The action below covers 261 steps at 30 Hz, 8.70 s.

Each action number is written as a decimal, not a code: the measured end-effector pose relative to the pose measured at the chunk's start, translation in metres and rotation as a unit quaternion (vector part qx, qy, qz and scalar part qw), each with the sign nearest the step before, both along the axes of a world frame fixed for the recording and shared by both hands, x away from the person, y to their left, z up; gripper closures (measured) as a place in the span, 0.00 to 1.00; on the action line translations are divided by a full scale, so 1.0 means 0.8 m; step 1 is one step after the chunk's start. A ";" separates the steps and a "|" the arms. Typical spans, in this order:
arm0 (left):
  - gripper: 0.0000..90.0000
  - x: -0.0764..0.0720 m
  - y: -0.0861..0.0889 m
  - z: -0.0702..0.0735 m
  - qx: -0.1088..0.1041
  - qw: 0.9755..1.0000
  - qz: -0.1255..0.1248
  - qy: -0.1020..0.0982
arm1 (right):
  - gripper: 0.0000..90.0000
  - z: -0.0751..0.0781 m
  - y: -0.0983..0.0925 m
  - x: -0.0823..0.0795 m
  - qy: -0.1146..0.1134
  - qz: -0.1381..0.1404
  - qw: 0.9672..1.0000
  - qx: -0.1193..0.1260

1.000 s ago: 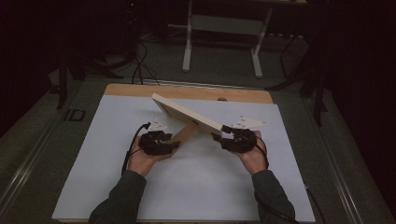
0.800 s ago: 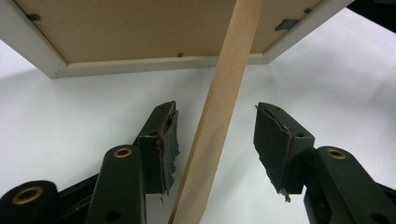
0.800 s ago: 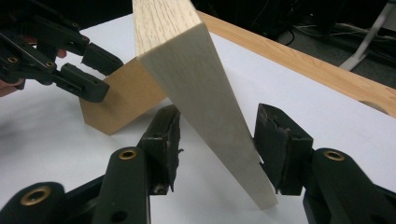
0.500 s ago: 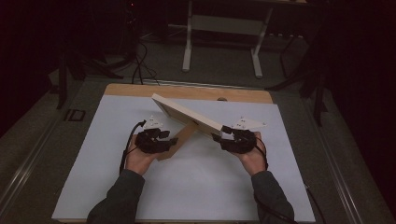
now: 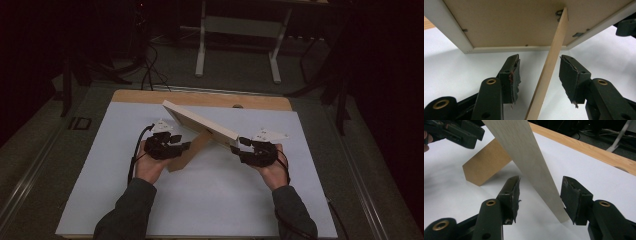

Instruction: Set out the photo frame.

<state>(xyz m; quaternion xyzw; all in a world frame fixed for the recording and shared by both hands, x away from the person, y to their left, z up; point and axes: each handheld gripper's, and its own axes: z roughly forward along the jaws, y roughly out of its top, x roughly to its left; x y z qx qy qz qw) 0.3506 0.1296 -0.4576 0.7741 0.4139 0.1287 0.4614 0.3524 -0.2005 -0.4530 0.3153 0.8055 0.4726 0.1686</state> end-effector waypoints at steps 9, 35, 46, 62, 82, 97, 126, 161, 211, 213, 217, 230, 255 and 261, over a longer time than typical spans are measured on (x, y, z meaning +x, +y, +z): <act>0.60 0.002 0.004 0.006 -0.010 1.000 0.009 0.003 | 0.61 -0.006 -0.014 -0.002 0.008 0.002 1.000 0.002; 0.67 0.015 0.000 0.020 -0.044 0.998 0.047 0.005 | 0.99 -0.012 -0.020 0.008 0.016 -0.055 0.998 -0.004; 0.96 0.024 -0.008 0.024 -0.033 0.998 0.057 0.010 | 1.00 -0.005 -0.016 0.014 0.012 -0.070 0.997 0.004; 1.00 0.033 -0.030 0.040 -0.034 0.998 0.061 -0.004 | 1.00 0.015 -0.010 0.015 0.004 -0.059 0.998 0.031; 1.00 0.034 -0.035 0.041 -0.028 0.997 0.069 -0.002 | 1.00 0.022 0.000 0.016 -0.001 -0.048 0.998 0.032; 1.00 0.032 -0.048 0.043 -0.011 0.998 0.057 -0.003 | 1.00 0.025 0.002 0.015 -0.002 -0.037 0.999 0.026; 1.00 0.027 -0.074 0.043 -0.002 0.999 0.034 -0.005 | 1.00 0.034 0.006 0.012 -0.007 -0.019 0.999 0.029; 1.00 0.025 -0.076 0.048 0.007 0.999 0.031 -0.018 | 1.00 0.038 0.029 0.003 -0.012 0.025 1.000 0.012; 1.00 0.030 -0.067 0.045 -0.025 1.000 -0.003 0.008 | 1.00 0.045 0.080 -0.011 -0.012 0.102 0.995 0.006; 1.00 0.031 -0.066 0.044 -0.034 0.999 -0.008 0.011 | 1.00 0.045 0.083 -0.011 -0.012 0.105 0.994 0.005; 1.00 0.032 -0.064 0.043 -0.041 0.999 -0.017 0.017 | 1.00 0.045 0.088 -0.013 -0.010 0.111 0.994 0.007; 1.00 0.032 -0.057 0.042 -0.048 0.999 -0.021 0.012 | 1.00 0.043 0.093 -0.014 -0.015 0.114 0.993 0.000; 0.56 0.020 -0.025 0.069 -0.066 0.998 0.019 -0.008 | 0.74 0.028 0.063 -0.006 -0.005 0.060 0.998 -0.003; 0.52 0.019 -0.020 0.074 -0.085 0.996 0.017 -0.012 | 0.71 0.025 0.058 -0.005 -0.003 0.053 0.999 -0.005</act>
